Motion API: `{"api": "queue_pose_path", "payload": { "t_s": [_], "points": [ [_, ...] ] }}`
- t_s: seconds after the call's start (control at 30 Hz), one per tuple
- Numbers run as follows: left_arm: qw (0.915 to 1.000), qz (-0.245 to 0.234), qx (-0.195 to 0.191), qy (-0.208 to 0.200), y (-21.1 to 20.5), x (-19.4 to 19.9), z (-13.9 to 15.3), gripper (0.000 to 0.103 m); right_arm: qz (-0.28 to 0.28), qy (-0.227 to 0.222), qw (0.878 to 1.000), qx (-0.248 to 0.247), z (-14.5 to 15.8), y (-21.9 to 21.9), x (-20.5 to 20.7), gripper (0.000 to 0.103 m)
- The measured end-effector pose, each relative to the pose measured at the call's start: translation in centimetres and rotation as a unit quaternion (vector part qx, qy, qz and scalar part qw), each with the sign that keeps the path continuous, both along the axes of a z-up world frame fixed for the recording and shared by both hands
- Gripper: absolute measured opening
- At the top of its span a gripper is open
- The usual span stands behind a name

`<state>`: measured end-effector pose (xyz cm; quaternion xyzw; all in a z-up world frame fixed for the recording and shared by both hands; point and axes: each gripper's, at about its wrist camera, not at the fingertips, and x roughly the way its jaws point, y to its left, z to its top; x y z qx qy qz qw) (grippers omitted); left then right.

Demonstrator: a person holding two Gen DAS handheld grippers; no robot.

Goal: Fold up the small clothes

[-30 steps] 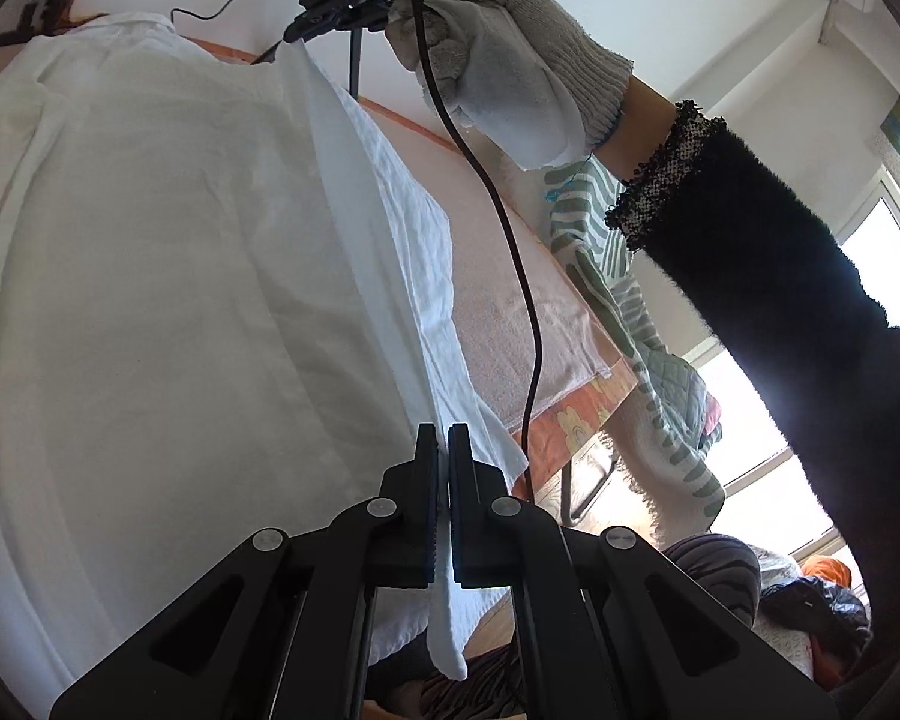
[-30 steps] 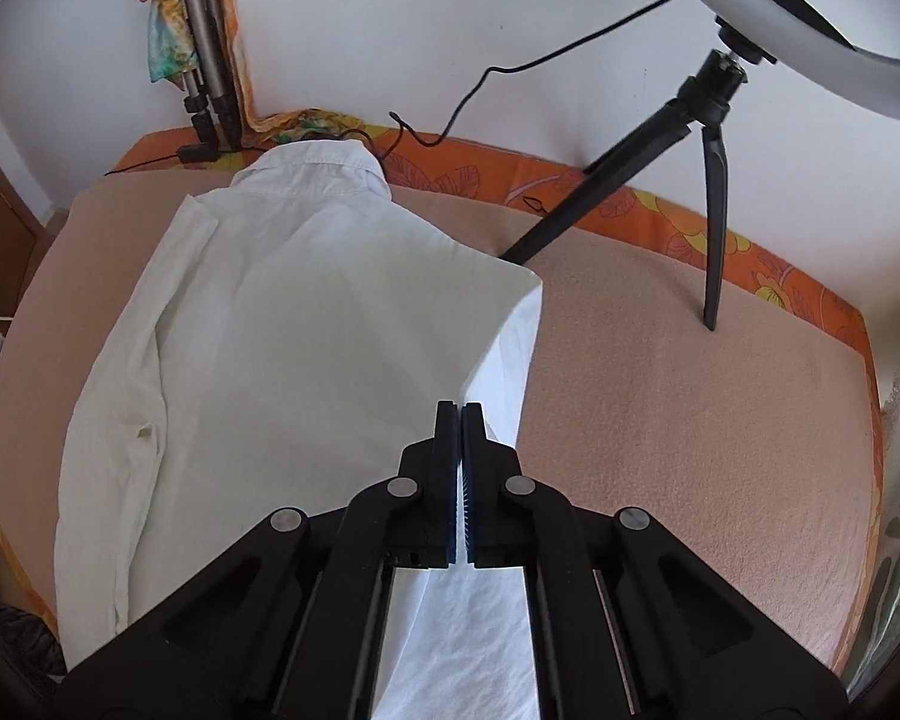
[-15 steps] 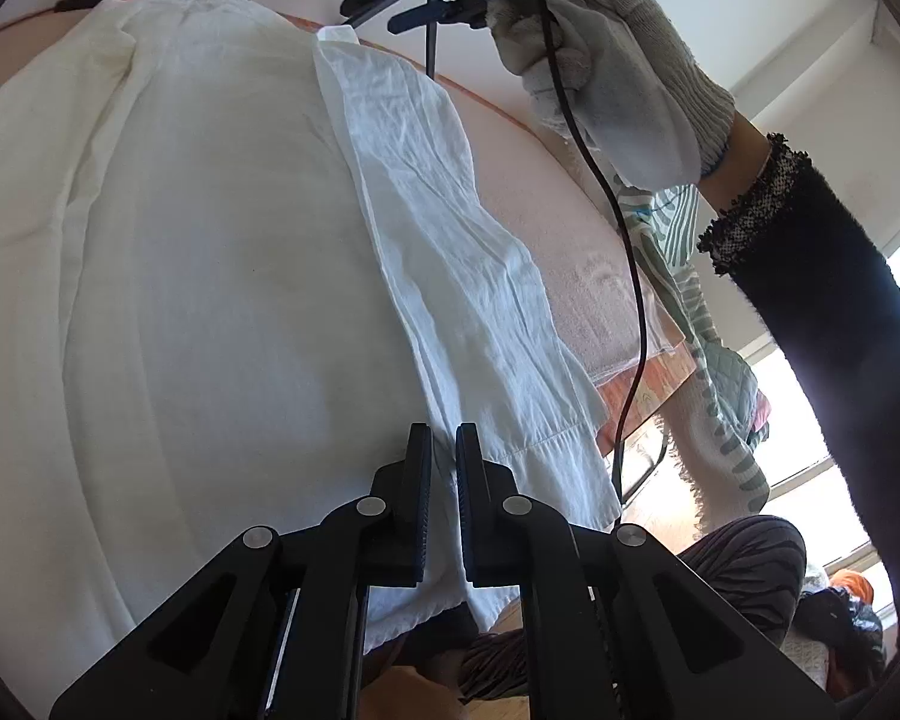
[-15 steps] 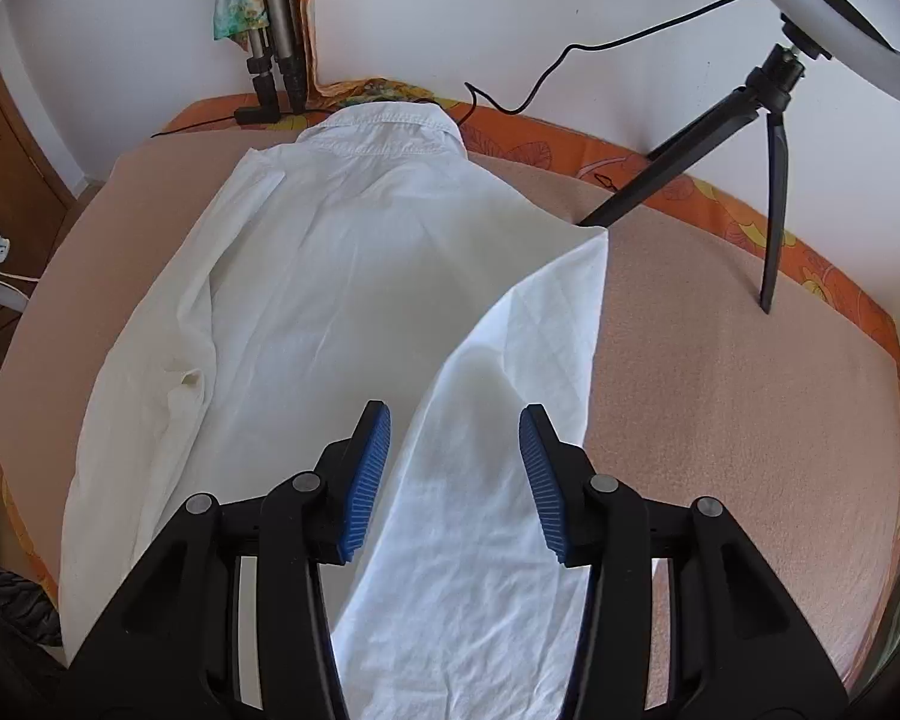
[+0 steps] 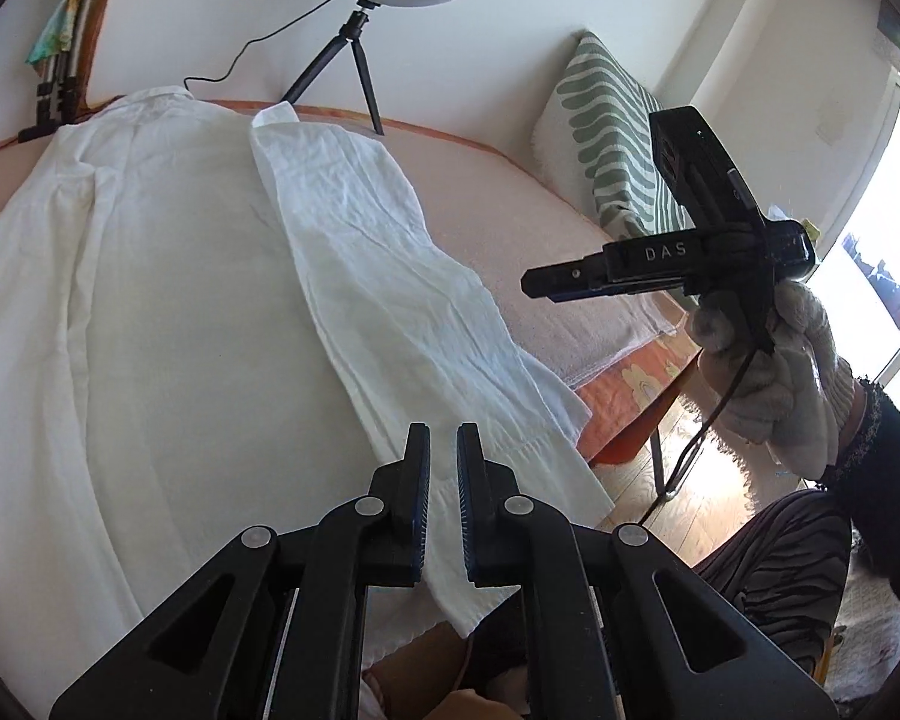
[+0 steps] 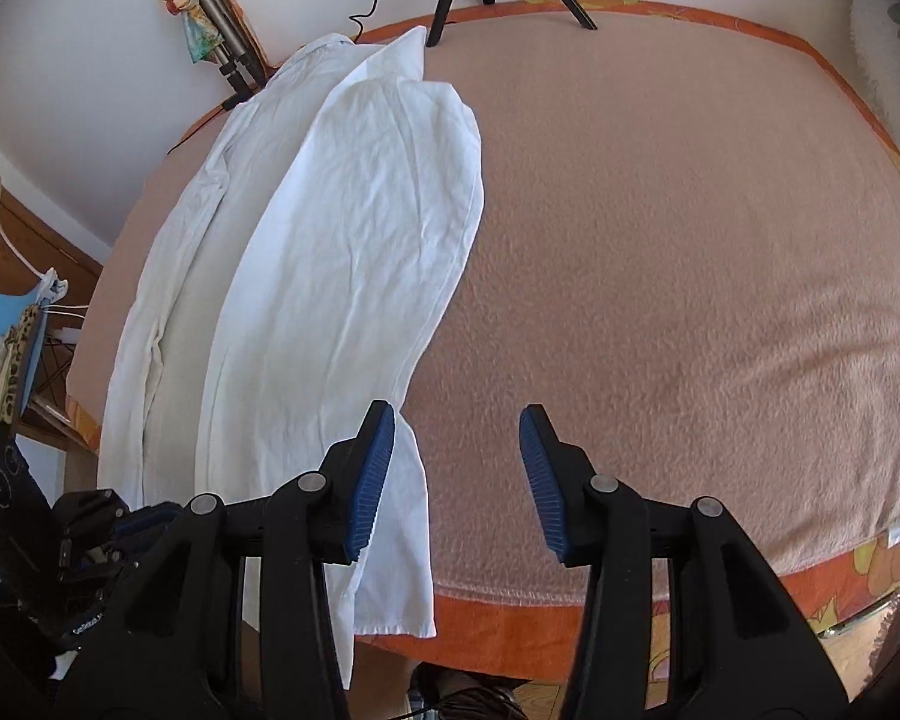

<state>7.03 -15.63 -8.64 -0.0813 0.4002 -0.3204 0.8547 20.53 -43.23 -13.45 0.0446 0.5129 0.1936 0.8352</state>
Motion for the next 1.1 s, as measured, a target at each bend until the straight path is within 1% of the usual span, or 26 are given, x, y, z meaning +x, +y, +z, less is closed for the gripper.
{"api": "queue_pose_path", "payload": {
  "t_s": [0.03, 0.1, 0.17, 0.2, 0.27, 0.3, 0.33, 0.37, 0.4, 0.43, 0.47, 0.53, 0.6, 0.67, 0.73, 0.8, 0.87, 0.97, 1.07, 1.1],
  "points": [
    [1.0000, -0.007, 0.000, 0.004, -0.3, 0.2, -0.2, 0.019, 0.001, 0.005, 1.000, 0.001, -0.6, -0.1, -0.9, 0.046],
    [0.9998, -0.016, 0.002, 0.008, -0.6, 0.2, -0.6, 0.023, 0.006, 0.014, 1.000, 0.002, -1.7, -0.2, -2.6, 0.046],
    [0.9997, -0.024, 0.005, 0.007, -1.0, 0.0, -0.8, 0.023, 0.007, 0.024, 1.000, 0.000, -2.4, -0.3, -3.8, 0.046],
    [0.9996, -0.028, 0.007, 0.006, -1.3, -0.1, -0.9, 0.025, 0.005, 0.028, 1.000, -0.003, -2.7, -0.4, -4.2, 0.046],
    [0.9994, -0.032, 0.015, -0.001, -1.6, -0.4, -0.9, 0.035, 0.004, 0.024, 1.000, -0.001, -2.7, -0.4, -4.8, 0.046],
    [0.9992, -0.035, 0.020, -0.004, -1.7, -0.6, -1.0, 0.043, 0.005, 0.024, 1.000, 0.002, -2.7, -0.5, -5.0, 0.039],
    [0.9990, -0.038, 0.024, -0.006, -1.9, -0.7, -1.0, 0.048, 0.007, 0.026, 1.000, 0.006, -2.8, -0.4, -5.2, 0.033],
    [0.9987, -0.041, 0.030, -0.008, -2.2, -0.9, -1.0, 0.050, 0.010, 0.032, 0.999, 0.012, -3.0, -0.4, -5.5, 0.020],
    [0.9982, -0.045, 0.038, -0.014, -2.4, -1.1, -0.9, 0.053, 0.015, 0.035, 0.999, 0.018, -3.3, -0.2, -5.7, 0.010],
    [0.9974, -0.049, 0.048, -0.023, -2.7, -1.4, -0.8, 0.053, 0.020, 0.035, 0.999, 0.022, -3.4, 0.0, -6.0, 0.009],
    [0.9962, -0.056, 0.058, -0.034, -3.0, -1.8, -0.7, 0.053, 0.026, 0.034, 0.999, 0.026, -3.5, 0.4, -6.2, 0.005],
    [0.9935, -0.069, 0.073, -0.053, -3.6, -2.6, -0.6, 0.053, 0.030, 0.029, 0.998, 0.045, -3.0, 0.7, -6.7, 0.004],
    [0.9913, -0.081, 0.080, -0.064, -4.3, -3.3, -0.5, 0.053, 0.029, 0.024, 0.994, 0.098, -1.9, -0.1, -7.3, 0.003],
    [0.9891, -0.089, 0.087, -0.079, -5.3, -3.8, -0.3, 0.054, 0.023, 0.011, 0.988, 0.155, -0.5, -1.3, -7.7, 0.003],
    [0.9872, -0.085, 0.094, -0.096, -6.3, -4.0, -0.1, 0.054, 0.013, 0.009, 0.981, 0.191, 0.0, -2.3, -7.8, 0.003],
    [0.9861, -0.074, 0.101, -0.108, -7.2, -3.7, 0.0, 0.054, 0.007, 0.020, 0.980, 0.196, -0.5, -2.4, -7.6, 0.003],
    [0.9832, -0.061, 0.124, -0.119, -8.2, -3.4, -0.3, 0.054, 0.005, 0.037, 0.981, 0.190, -1.2, -2.1, -7.2, 0.003],
    [0.9831, -0.064, 0.128, -0.115, -9.1, -3.4, -0.8, 0.054, 0.006, 0.040, 0.978, 0.202, -1.2, -2.2, -7.1, 0.003],
    [0.9755, -0.063, 0.153, -0.144, -10.2, -3.9, -0.9, 0.053, 0.010, 0.039, 0.975, 0.219, -1.0, -2.5, -7.1, 0.003],
    [0.9751, -0.062, 0.154, -0.147, -10.3, -3.8, -0.9, 0.052, 0.012, 0.037, 0.975, 0.218, -1.0, -2.4, -7.2, 0.003]
  ]
}}
